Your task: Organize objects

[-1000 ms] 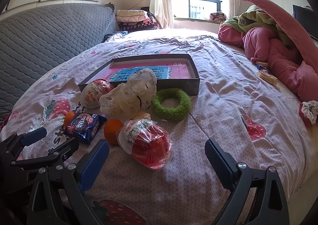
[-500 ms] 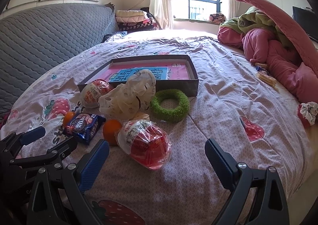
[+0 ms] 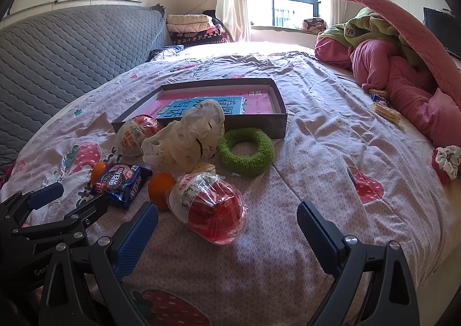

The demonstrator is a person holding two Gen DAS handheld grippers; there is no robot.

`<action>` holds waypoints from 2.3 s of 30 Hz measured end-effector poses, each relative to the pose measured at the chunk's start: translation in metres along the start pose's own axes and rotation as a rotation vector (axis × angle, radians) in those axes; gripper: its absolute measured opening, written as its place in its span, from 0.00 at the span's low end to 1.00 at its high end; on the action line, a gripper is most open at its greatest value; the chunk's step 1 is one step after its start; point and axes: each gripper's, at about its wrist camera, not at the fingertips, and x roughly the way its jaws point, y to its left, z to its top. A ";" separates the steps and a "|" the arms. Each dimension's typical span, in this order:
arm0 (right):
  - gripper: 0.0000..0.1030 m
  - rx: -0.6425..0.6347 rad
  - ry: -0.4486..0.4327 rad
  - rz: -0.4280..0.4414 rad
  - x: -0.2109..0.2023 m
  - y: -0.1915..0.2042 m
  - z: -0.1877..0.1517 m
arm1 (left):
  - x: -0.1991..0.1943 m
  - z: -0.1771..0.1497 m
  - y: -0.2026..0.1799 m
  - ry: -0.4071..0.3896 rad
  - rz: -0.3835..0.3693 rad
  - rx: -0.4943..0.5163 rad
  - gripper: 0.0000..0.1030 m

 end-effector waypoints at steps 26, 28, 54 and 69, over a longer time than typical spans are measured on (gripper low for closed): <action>0.95 -0.020 0.024 -0.010 0.007 -0.001 -0.002 | 0.011 0.006 0.019 0.034 -0.013 -0.056 0.84; 0.95 -0.017 0.027 -0.008 0.008 -0.002 -0.001 | 0.013 0.007 0.019 0.035 -0.015 -0.056 0.84; 0.95 0.010 0.055 -0.005 0.019 -0.010 0.007 | 0.027 0.025 0.042 0.043 0.001 -0.132 0.84; 0.94 0.007 0.077 0.003 0.027 -0.008 0.006 | 0.037 0.018 0.065 0.065 0.007 -0.078 0.84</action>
